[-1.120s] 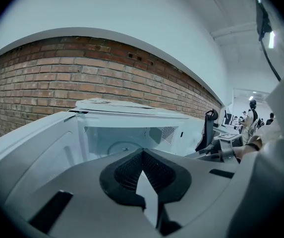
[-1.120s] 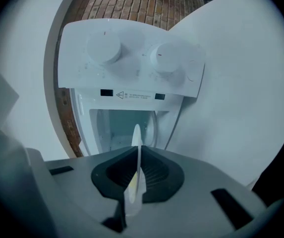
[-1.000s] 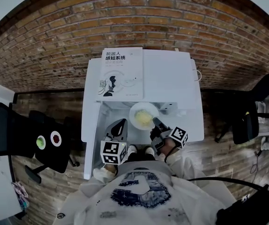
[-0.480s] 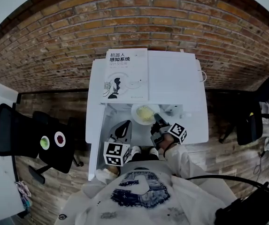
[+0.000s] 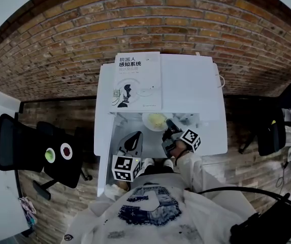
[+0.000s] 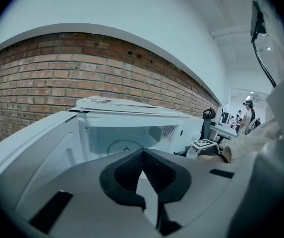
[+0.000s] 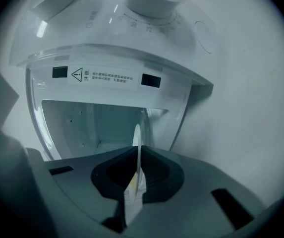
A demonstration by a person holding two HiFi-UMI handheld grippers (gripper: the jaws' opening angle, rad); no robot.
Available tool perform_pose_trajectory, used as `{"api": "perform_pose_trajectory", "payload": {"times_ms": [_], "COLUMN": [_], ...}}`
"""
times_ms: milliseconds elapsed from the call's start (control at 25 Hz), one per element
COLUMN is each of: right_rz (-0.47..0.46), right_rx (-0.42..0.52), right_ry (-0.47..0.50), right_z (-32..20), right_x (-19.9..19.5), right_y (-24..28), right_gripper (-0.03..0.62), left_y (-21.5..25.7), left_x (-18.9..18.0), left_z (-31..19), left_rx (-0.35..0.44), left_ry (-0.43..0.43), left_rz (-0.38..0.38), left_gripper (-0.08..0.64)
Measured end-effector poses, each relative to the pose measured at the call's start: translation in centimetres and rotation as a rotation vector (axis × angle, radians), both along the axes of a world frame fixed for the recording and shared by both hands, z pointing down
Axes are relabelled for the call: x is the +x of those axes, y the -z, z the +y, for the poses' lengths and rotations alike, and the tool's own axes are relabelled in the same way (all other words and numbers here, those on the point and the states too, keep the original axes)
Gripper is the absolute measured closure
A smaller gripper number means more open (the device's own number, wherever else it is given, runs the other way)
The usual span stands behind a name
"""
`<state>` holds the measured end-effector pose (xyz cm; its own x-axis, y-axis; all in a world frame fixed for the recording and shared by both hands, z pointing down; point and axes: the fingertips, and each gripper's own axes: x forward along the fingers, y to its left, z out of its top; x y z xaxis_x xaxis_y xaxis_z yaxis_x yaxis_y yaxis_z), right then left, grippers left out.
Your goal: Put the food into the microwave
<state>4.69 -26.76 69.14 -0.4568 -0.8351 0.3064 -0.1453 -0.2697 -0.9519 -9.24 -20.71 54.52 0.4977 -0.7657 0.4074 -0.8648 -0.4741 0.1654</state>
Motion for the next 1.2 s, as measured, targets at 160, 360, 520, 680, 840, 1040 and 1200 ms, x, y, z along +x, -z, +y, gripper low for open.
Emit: {"api": "perform_pose_trajectory", "payload": {"times_ms": [160,360,520,680,840,1040,1200], "right_rz": [0.009,0.016,0.017,0.037,0.047,0.04,0.041], "right_rx": [-0.008,-0.015,-0.016,-0.011,-0.02,-0.018,-0.019], "right_ry": [-0.014,-0.012,-0.01,-0.008,-0.015,-0.029,-0.034], "right_z": [-0.7,-1.1,-1.3,-1.7,-1.9,-2.3,-2.7], "right_x": [0.1,-0.2,-0.6,-0.9,-0.9,-0.9,-0.8], "right_y": [-0.3,-0.8,-0.9,-1.0,-1.5,-1.5,-1.7], "right_gripper": [0.568,0.568,0.568,0.568,0.567,0.566,0.566], "left_y": [-0.1,-0.2,-0.3,-0.5,-0.7,-0.6,-0.8], "left_x": [-0.1,-0.4,-0.5,-0.5,-0.7,-0.8,-0.6], "left_z": [0.1,0.4,0.6,1.0,1.3,1.4,1.6], "left_rx": [-0.006,-0.01,-0.012,-0.019,-0.029,-0.028,-0.035], "left_ry": [0.001,0.006,0.004,0.001,0.002,-0.004,-0.014], "left_rz": [0.0,-0.001,-0.005,-0.008,-0.012,-0.016,-0.021], "left_gripper": [0.552,0.552,0.552,0.552,0.552,0.552,0.552]}}
